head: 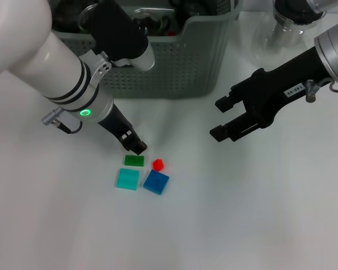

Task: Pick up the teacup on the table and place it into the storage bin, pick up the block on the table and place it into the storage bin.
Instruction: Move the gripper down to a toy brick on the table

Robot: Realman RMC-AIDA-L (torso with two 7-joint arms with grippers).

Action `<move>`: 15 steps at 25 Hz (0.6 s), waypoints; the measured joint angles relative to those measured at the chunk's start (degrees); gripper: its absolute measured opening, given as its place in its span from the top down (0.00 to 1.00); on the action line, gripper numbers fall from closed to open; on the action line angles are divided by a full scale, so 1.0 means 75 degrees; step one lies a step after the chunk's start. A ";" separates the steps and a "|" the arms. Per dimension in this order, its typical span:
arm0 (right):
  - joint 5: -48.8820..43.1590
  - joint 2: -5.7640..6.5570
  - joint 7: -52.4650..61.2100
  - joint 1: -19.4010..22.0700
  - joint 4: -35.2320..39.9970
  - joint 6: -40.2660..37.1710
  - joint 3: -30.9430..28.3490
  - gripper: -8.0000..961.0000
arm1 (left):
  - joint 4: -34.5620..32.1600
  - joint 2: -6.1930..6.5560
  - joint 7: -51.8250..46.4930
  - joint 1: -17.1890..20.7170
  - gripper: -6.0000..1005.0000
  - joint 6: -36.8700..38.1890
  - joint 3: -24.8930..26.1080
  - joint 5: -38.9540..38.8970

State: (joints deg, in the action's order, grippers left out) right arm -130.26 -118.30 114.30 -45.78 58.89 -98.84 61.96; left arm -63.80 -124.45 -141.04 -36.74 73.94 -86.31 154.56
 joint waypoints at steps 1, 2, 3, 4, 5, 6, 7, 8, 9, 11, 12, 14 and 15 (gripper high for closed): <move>0.0000 0.0000 -0.0005 0.0002 0.0000 0.0003 -0.0005 0.20 | 0.0000 0.0000 0.0005 0.0008 0.41 -0.0011 0.0000 0.0001; 0.0000 0.0000 -0.0013 0.0003 0.0000 0.0005 -0.0009 0.20 | 0.0001 0.0000 0.0009 0.0014 0.41 -0.0015 0.0000 0.0002; 0.0000 0.0000 -0.0017 0.0002 0.0000 0.0012 -0.0013 0.20 | 0.0000 0.0000 0.0013 0.0019 0.41 -0.0022 -0.0003 0.0003; 0.0000 0.0000 -0.0018 0.0002 0.0000 0.0021 -0.0015 0.20 | 0.0000 0.0000 0.0018 0.0027 0.41 -0.0029 -0.0017 0.0004; 0.0001 0.0000 -0.0018 0.0002 0.0000 0.0042 -0.0018 0.20 | 0.0000 0.0000 0.0025 0.0037 0.41 -0.0033 -0.0036 0.0004; 0.0001 0.0000 -0.0018 0.0002 0.0000 0.0062 -0.0019 0.20 | 0.0000 0.0000 0.0034 0.0044 0.41 -0.0035 -0.0051 0.0005; 0.0000 0.0000 -0.0018 0.0002 0.0000 0.0074 -0.0018 0.20 | 0.0000 0.0000 0.0059 0.0062 0.41 -0.0037 -0.0072 0.0005; 0.0001 0.0000 -0.0018 0.0001 0.0000 0.0083 -0.0016 0.20 | 0.0001 -0.0002 0.0074 0.0070 0.41 -0.0039 -0.0078 0.0005; 0.0000 0.0000 -0.0018 0.0001 0.0000 0.0091 -0.0012 0.20 | 0.0000 -0.0005 0.0092 0.0081 0.40 -0.0043 -0.0081 0.0005; 0.0000 0.0000 -0.0018 -0.0001 0.0000 0.0107 -0.0006 0.20 | 0.0001 -0.0010 0.0096 0.0093 0.40 -0.0050 -0.0082 0.0005; 0.0000 0.0000 -0.0018 -0.0001 0.0000 0.0111 -0.0003 0.20 | 0.0003 -0.0011 0.0097 0.0108 0.44 -0.0057 -0.0082 0.0005; 0.0000 0.0001 -0.0018 -0.0001 0.0000 0.0119 0.0004 0.20 | -0.0002 -0.0011 0.0108 0.0141 0.53 -0.0071 -0.0083 0.0006; 0.0001 -0.0001 -0.0018 -0.0001 0.0000 0.0121 0.0007 0.20 | -0.0013 -0.0011 0.0118 0.0154 0.53 -0.0081 -0.0085 0.0006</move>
State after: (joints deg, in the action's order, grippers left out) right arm -130.26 -118.31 114.17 -45.79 58.89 -97.93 62.01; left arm -63.90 -124.54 -140.15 -35.59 73.34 -86.95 154.60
